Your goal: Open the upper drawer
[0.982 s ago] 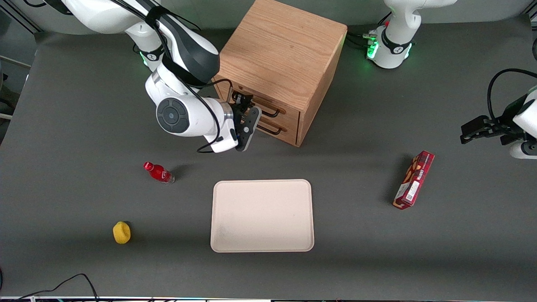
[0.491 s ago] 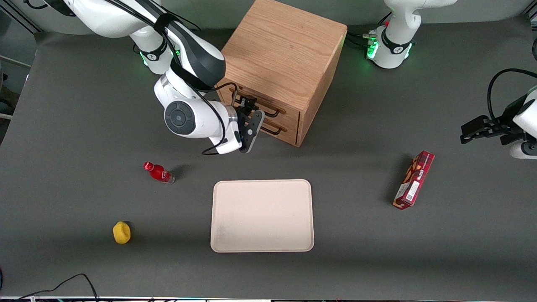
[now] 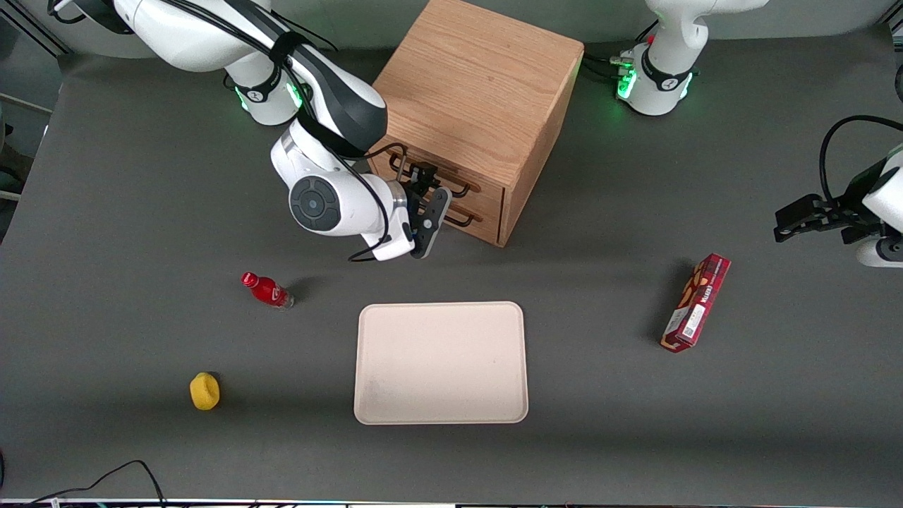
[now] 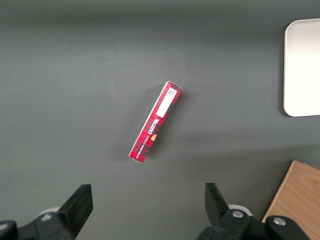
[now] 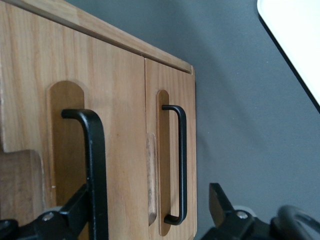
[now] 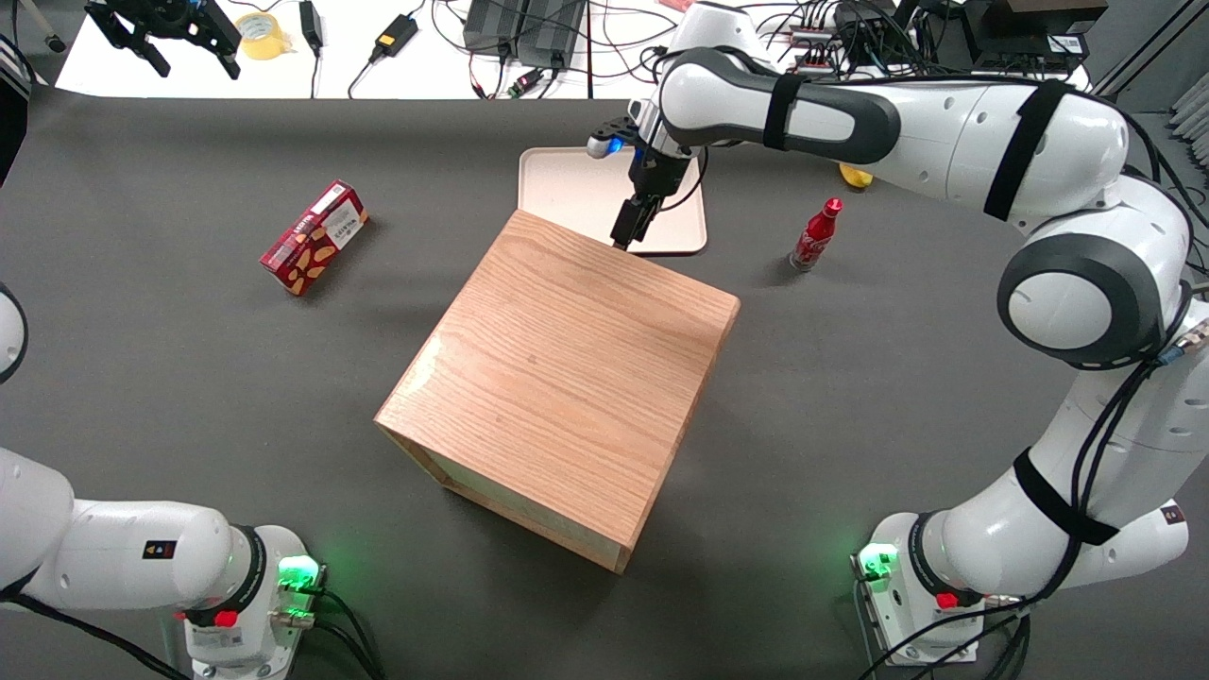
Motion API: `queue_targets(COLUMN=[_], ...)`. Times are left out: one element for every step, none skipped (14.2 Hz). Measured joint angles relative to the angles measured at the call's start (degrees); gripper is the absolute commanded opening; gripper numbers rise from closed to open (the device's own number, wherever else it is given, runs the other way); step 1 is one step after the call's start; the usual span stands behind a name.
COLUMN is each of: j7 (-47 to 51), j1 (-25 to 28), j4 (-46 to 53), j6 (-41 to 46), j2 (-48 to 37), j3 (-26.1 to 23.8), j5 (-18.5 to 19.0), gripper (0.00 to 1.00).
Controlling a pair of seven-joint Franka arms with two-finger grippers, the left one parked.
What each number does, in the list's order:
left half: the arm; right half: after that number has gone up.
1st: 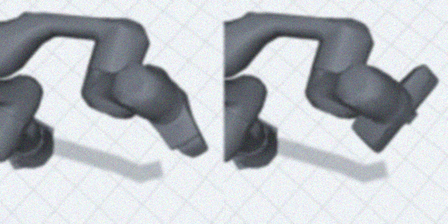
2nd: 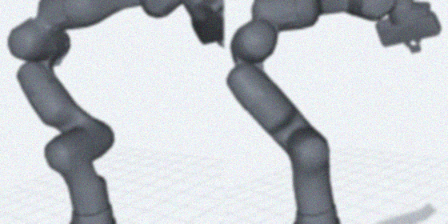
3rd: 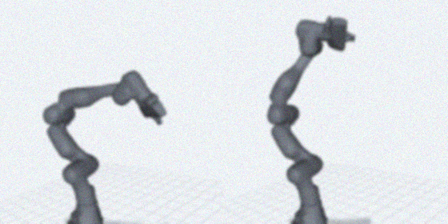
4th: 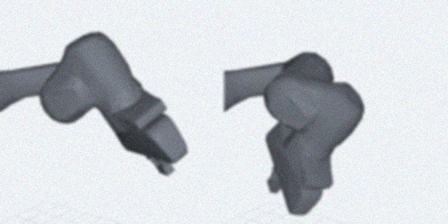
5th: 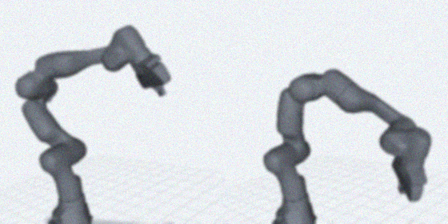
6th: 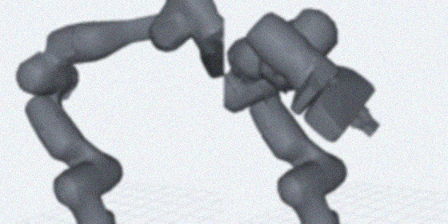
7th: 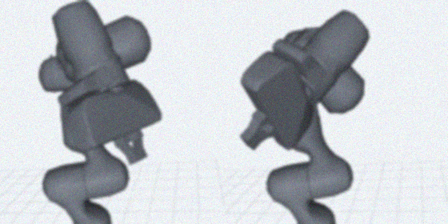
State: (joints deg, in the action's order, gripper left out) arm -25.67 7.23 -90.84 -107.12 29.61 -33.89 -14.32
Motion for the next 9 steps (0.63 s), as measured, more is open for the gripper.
queue_targets(j7=[0.00, 0.00, 0.00, 0.00, 0.00, -0.02, -0.10, -0.13, -0.14], j1=[-0.01, -0.04, -0.07, -0.16, -0.36, -0.57, -0.78, -0.89, -0.90], j4=[0.21, 0.59, 1.48, 2.82, 4.48, 6.38, 8.35, 10.26, 12.14], j6=[0.02, 0.11, 0.03, -0.27, -0.33, -0.06, 0.77, 2.14, 3.88], j2=[0.08, 0.28, 0.72, 1.51, 2.60, 3.90, 5.25, 6.44, 7.46], j3=[0.01, 0.02, 0.20, 0.73, 1.30, 1.83, 2.17, 2.44, 2.91], j5=[0.34, 0.84, 1.93, 3.20, 4.00, 4.43, 4.69, 5.03, 5.17], gripper=[1.00, 1.00, 1.00, 1.00, 1.00, 1.00, 1.00, 1.00, 1.00])
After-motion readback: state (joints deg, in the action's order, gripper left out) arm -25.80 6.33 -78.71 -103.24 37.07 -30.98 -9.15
